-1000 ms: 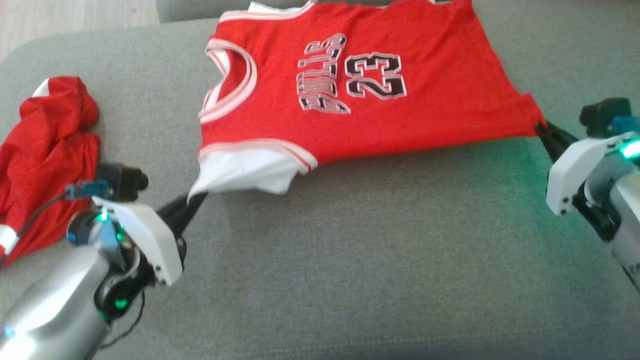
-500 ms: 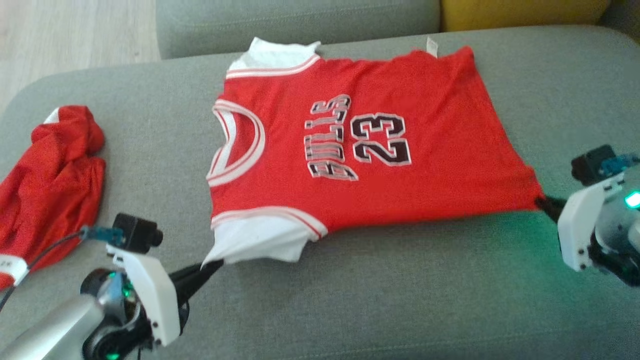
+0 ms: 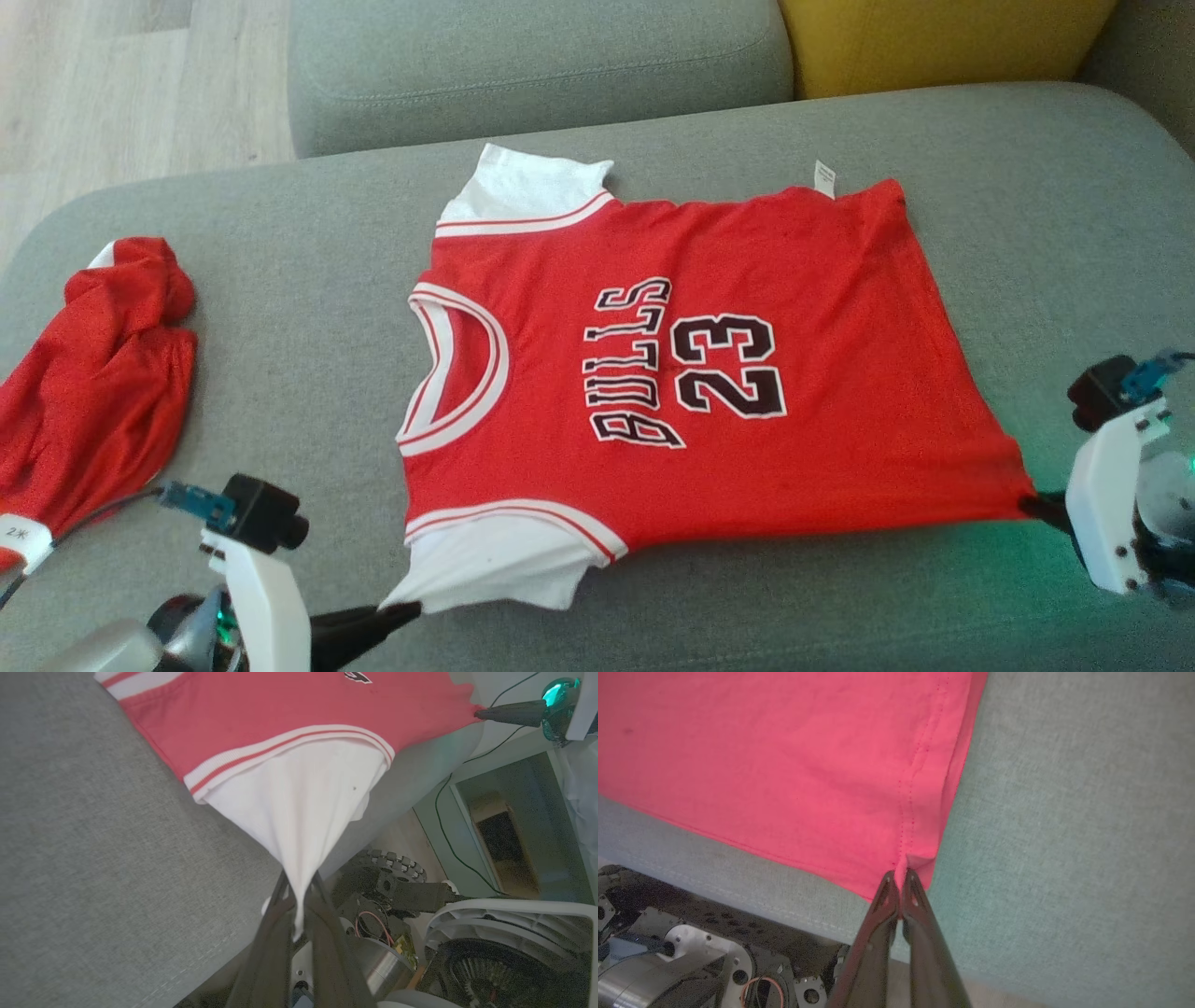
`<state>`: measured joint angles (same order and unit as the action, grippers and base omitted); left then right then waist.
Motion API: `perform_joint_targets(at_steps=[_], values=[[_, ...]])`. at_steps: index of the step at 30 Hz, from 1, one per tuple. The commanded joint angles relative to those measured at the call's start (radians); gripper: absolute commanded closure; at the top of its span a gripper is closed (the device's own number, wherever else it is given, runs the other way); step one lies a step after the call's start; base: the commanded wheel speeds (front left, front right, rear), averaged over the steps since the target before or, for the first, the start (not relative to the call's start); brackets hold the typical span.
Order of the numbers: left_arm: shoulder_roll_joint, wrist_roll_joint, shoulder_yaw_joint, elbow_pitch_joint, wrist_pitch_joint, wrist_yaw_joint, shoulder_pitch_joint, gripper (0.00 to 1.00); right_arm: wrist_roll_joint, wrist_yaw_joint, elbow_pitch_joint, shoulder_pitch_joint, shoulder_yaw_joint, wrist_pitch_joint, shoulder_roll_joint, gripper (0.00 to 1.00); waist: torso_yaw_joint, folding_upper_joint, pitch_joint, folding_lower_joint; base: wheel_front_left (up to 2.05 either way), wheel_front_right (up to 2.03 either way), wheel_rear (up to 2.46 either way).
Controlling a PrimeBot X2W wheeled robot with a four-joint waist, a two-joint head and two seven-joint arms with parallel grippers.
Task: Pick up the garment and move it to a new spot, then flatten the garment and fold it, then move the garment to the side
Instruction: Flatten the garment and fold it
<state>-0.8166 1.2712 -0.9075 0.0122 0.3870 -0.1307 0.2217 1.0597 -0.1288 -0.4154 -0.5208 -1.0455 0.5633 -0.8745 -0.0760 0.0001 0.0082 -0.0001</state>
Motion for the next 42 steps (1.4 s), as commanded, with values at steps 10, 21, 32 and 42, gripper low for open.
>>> perform_joint_targets(at_steps=[10,21,32,42], values=[[-0.050,-0.024,0.096,0.066,-0.049,0.027,0.094,1.00,-0.011,-0.002,0.069,-0.012,0.065,0.010,-0.066,1.00,-0.004,-0.0001,0.035,0.0001,0.00,0.00,0.00],[0.001,-0.041,0.150,0.037,-0.093,0.019,0.208,1.00,-0.071,-0.002,0.051,-0.069,0.115,-0.031,-0.006,1.00,-0.008,-0.0001,0.099,0.0001,0.00,0.00,0.00],[0.092,-0.081,0.173,-0.076,-0.127,0.011,0.356,1.00,-0.134,-0.002,-0.024,-0.141,0.125,-0.108,0.077,1.00,-0.022,-0.0001,0.161,0.0001,0.00,0.00,0.00],[0.159,-0.110,0.150,-0.178,-0.130,0.004,0.456,1.00,-0.195,-0.002,-0.116,-0.219,0.094,-0.233,0.147,1.00,-0.036,-0.0001,0.210,0.0001,0.00,0.00,0.00]])
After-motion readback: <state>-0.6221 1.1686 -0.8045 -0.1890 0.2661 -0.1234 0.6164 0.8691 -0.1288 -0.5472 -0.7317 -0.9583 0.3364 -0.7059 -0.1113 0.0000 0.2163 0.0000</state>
